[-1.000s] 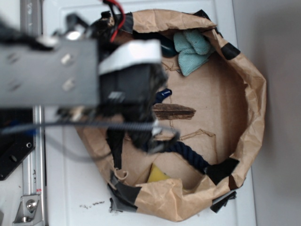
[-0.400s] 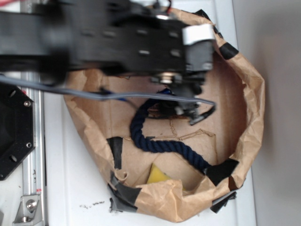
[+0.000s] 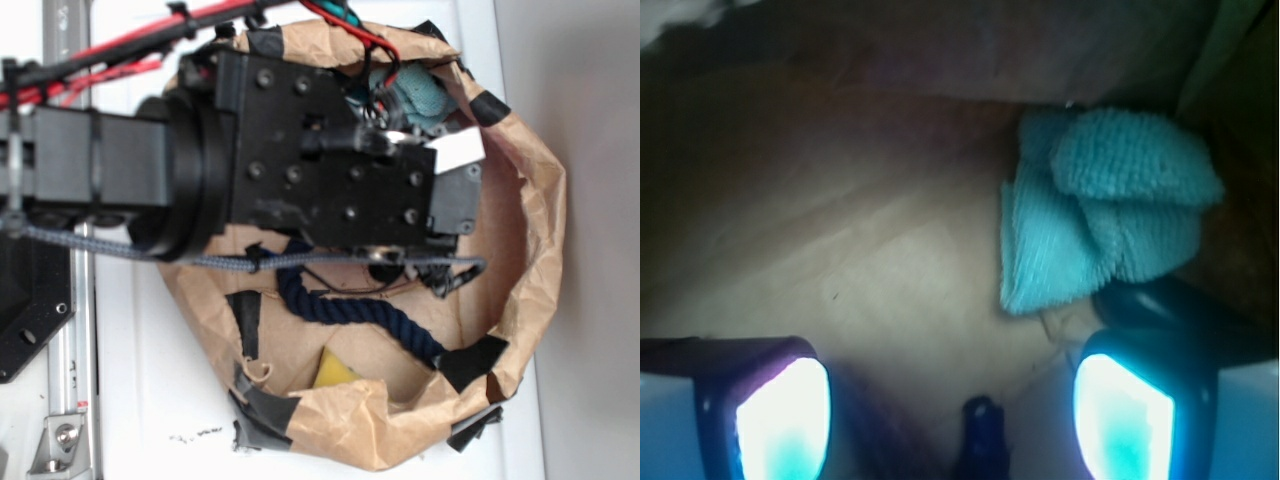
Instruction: Grab the blue cloth.
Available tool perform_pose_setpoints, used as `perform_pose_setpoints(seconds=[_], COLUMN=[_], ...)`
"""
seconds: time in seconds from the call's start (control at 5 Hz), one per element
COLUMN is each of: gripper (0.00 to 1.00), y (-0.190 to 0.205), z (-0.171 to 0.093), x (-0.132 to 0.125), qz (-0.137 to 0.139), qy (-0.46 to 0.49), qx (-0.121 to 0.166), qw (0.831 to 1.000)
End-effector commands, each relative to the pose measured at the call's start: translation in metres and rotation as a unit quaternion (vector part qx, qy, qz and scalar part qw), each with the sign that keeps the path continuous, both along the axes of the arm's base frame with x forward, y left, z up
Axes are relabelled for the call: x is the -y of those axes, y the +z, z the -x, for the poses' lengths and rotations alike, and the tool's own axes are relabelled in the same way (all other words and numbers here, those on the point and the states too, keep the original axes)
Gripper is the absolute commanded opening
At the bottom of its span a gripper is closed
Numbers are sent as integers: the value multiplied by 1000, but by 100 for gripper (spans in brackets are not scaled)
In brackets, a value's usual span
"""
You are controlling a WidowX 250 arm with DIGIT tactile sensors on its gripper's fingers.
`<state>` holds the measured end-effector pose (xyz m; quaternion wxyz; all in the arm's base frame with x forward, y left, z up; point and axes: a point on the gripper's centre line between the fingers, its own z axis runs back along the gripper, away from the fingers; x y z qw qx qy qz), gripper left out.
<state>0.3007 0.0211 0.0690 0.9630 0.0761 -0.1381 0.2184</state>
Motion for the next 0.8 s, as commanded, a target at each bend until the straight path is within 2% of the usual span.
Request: perform_pose_setpoints(seconds=[0.0, 0.2, 0.4, 0.6], gripper=[100, 100, 100, 100], y=[6, -3, -13, -19], z=[-11, -15, -16, -17], x=[-51, -61, -66, -60], qz=[-24, -33, -18, -24], qy=[20, 33, 30, 24], qx=[95, 81, 66, 57], qw=[995, 996, 997, 998])
